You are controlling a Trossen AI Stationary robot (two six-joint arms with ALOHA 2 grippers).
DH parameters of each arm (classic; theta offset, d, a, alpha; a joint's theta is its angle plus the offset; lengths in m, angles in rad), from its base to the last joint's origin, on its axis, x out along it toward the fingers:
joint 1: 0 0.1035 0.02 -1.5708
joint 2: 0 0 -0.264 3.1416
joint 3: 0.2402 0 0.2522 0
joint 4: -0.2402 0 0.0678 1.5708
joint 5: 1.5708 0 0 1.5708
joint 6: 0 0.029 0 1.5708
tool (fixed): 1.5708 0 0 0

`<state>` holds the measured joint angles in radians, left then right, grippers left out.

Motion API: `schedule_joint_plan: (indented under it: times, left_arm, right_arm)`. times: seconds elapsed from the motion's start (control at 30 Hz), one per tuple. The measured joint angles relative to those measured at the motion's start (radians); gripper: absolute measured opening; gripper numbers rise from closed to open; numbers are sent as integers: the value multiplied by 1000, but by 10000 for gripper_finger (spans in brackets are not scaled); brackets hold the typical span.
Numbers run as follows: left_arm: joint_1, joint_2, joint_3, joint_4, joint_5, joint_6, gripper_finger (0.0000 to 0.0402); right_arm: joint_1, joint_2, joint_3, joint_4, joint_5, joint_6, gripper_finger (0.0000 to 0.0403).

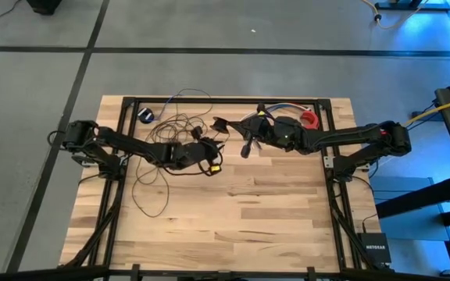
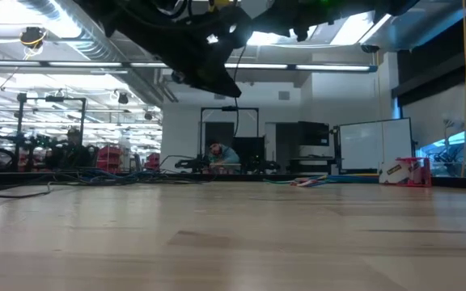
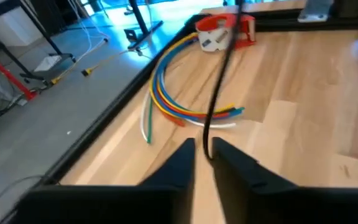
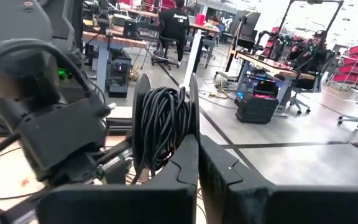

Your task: Coiling cords

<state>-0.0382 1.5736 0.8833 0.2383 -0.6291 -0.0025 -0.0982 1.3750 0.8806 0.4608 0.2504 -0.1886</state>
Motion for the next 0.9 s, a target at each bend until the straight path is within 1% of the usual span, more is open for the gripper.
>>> schedule_joint_plan:
  times: [0.07, 0.17, 0.23, 0.3, 0.43, 0.53, 0.67, 0.8, 0.9]
  left_arm:
    - [6, 6, 0, 16, 0, 3, 13]
    - [15, 19, 0, 4, -1, 6, 9]
    - [21, 20, 1, -52, -15, -5, 5]
    - [27, 17, 3, -116, -69, -23, 4]
    - [27, -6, 3, -230, -244, -33, 10]
    - [27, -48, 2, -276, -326, -15, 4]
    - [27, -135, 1, -292, -389, 75, 5]
    - [32, -231, 0, -291, -401, 190, 8]
    - [31, -295, 0, -291, -398, 252, 5]
  right_arm:
    - [0, 0, 0, 4, 0, 0, 5]
    - [0, 0, 0, 8, 0, 0, 5]
    - [0, 1, -2, -1, -1, -1, 5]
    - [1, 3, -2, -9, -6, -2, 5]
    - [-1, 4, -3, -14, -27, -2, 5]
    - [0, 4, -3, -9, -36, -2, 5]
    - [0, 2, -1, -9, -79, -3, 5]
    - [0, 2, -1, -16, -133, -25, 5]
    - [-1, 1, 0, -16, -138, -28, 5]
